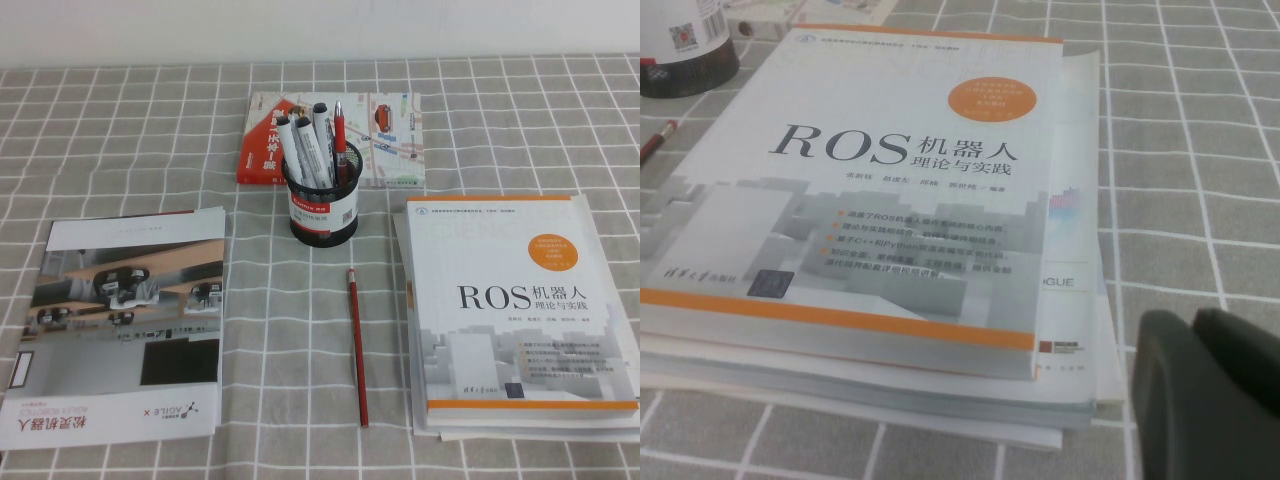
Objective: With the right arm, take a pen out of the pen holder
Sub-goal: 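Take a marker out of the pen holder and lay it on the table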
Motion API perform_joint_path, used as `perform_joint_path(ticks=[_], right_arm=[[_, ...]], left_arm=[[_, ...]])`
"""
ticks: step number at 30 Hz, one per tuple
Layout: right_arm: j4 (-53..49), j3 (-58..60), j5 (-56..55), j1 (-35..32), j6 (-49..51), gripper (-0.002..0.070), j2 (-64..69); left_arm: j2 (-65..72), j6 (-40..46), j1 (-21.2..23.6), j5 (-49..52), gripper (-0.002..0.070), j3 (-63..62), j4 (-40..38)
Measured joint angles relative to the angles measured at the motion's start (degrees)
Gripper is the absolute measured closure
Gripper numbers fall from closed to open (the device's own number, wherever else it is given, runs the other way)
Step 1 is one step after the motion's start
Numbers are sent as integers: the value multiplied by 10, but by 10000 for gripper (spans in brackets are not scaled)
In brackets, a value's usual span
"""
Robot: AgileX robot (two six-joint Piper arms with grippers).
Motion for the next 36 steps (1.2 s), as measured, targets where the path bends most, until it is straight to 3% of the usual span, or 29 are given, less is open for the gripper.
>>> perform_joint_path(ticks=[36], right_arm=[[9, 0, 0, 0, 0, 689, 0]], left_arm=[[0, 0, 0, 0, 678, 0, 0]])
